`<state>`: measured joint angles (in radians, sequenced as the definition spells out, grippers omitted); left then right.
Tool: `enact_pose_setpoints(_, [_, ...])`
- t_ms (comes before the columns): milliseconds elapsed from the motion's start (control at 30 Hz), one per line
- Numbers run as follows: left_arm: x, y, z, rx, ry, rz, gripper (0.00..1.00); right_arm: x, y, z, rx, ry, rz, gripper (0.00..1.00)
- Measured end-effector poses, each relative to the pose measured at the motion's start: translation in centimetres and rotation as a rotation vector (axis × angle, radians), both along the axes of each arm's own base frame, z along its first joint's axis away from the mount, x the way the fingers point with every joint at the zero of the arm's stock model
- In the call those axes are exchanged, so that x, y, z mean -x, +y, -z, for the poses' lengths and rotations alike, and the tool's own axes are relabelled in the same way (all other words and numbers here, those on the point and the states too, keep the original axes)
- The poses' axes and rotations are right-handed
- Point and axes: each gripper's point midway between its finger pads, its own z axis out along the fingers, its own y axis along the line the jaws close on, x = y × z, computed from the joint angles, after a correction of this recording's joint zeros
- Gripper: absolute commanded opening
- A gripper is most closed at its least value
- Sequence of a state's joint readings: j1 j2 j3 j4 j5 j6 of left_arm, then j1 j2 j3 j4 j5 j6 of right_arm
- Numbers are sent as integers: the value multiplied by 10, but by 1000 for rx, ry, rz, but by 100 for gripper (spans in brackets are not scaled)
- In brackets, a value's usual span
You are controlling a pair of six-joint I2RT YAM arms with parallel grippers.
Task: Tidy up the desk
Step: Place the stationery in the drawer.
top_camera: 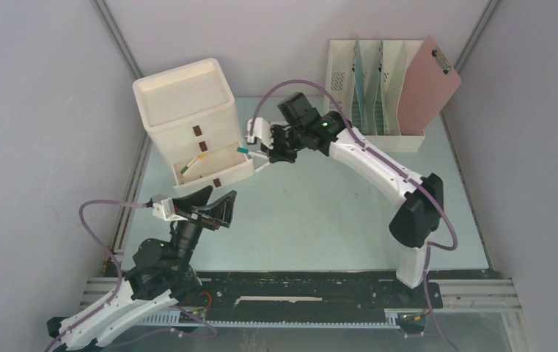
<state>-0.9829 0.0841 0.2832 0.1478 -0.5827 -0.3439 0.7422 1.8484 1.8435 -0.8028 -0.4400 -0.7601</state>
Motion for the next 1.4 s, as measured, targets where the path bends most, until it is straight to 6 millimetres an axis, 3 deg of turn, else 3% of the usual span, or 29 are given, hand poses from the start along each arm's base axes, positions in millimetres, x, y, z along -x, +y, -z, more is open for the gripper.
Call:
enact_pose_setpoints(267, [-2,20,14,-122,36,-84,100,-22,53,2,178,-321,-126,0])
enact_pose_setpoints(533, [-4,35,29,-190,77,-148,100,-44,83,11,224,-496,-154,0])
enact_pose_setpoints(800, [-8,52,42,-223,127,-241,100,-80,116,12,178,-606,-96,0])
enact_pose_setpoints(1000, [-11,67,48,-231,158,-325,100,-93,134,15,133,-648,-79,0])
enact_pose_setpoints(1200, [-12,84,56,-231,200,-420,100,-100,150,36,115,-661,-78,0])
enact_pose_setpoints(1233, [-12,86,58,-229,206,-433,100,-101,153,41,115,-661,-79,2])
enact_pose_setpoints(1267, [-12,88,59,-226,212,-444,100,-102,155,45,116,-658,-79,10])
enact_pose_setpoints(1333, [-12,92,61,-223,222,-464,100,-103,158,57,119,-651,-79,36])
enact_pose_setpoints(1400, [-12,94,62,-214,227,-475,100,-105,160,65,121,-643,-66,52])
